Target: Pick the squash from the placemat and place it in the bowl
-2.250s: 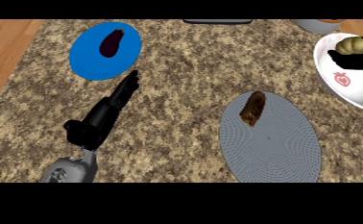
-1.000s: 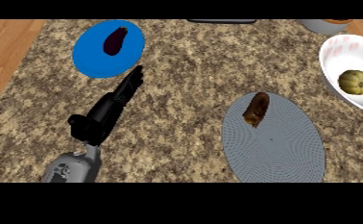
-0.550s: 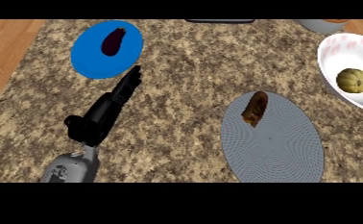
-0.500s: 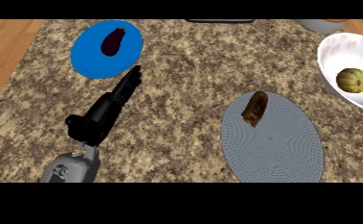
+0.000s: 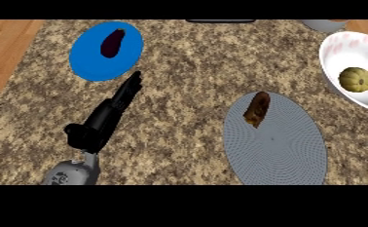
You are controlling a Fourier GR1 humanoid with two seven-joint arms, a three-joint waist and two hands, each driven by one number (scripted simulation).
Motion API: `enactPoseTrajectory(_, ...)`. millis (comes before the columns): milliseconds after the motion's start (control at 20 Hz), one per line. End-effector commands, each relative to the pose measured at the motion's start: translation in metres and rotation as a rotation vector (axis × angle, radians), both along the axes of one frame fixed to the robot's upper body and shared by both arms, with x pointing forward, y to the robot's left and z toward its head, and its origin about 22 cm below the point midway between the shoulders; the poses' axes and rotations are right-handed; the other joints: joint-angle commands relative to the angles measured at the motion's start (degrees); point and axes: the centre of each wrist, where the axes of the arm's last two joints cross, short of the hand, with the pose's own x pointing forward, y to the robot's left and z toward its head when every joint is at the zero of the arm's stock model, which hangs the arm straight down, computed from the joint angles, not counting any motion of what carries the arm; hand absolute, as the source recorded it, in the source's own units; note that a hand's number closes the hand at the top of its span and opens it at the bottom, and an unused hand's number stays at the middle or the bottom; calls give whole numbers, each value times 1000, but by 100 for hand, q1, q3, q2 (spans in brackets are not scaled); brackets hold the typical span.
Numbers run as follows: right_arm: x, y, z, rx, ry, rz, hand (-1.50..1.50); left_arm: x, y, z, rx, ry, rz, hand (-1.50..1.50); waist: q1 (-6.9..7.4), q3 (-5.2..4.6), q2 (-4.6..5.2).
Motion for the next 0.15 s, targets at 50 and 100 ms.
enactPoseTrajectory(50,-43,-19,4,28,14,37,-150,-8,5,10,-10,17,-3,0,60,15,-21)
enactPoseTrajectory(100,-51,-20,-3,46,-6,48,-150,-7,8,7,-14,-5,3,0,15,17,-16)
